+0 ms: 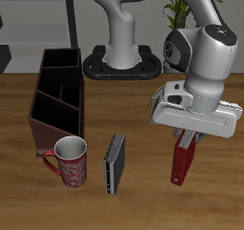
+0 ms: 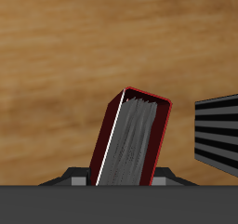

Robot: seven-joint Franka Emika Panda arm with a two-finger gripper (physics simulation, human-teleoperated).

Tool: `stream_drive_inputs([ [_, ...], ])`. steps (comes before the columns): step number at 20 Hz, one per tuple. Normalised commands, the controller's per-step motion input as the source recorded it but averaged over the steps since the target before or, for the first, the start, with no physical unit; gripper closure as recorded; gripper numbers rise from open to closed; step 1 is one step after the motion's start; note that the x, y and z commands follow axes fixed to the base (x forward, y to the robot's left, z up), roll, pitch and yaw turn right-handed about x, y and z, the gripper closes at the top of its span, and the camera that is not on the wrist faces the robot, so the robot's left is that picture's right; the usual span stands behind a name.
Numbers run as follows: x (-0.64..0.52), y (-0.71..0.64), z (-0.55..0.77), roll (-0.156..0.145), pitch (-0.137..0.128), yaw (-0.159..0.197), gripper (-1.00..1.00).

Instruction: Place the red book into the right desk caddy's right compartment

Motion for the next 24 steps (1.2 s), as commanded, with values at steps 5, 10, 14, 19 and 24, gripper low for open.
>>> stream_drive_inputs([
  [5,-0.22,-0.27,0.51,-0.001,-0.070,0.038,1.00],
  [10,-0.34,-0.34,0.56,-0.011,-0.075,0.046,1.00],
  [14,-0.38,-0.33,0.56,-0.003,-0.082,0.064,1.00],
  [19,-0.28,-0.34,0.43,-0.045,-0.054,0.029,1.00],
  [24,-0.34,-0.41,0.38,-0.018,-0.042,0.016,1.00],
])
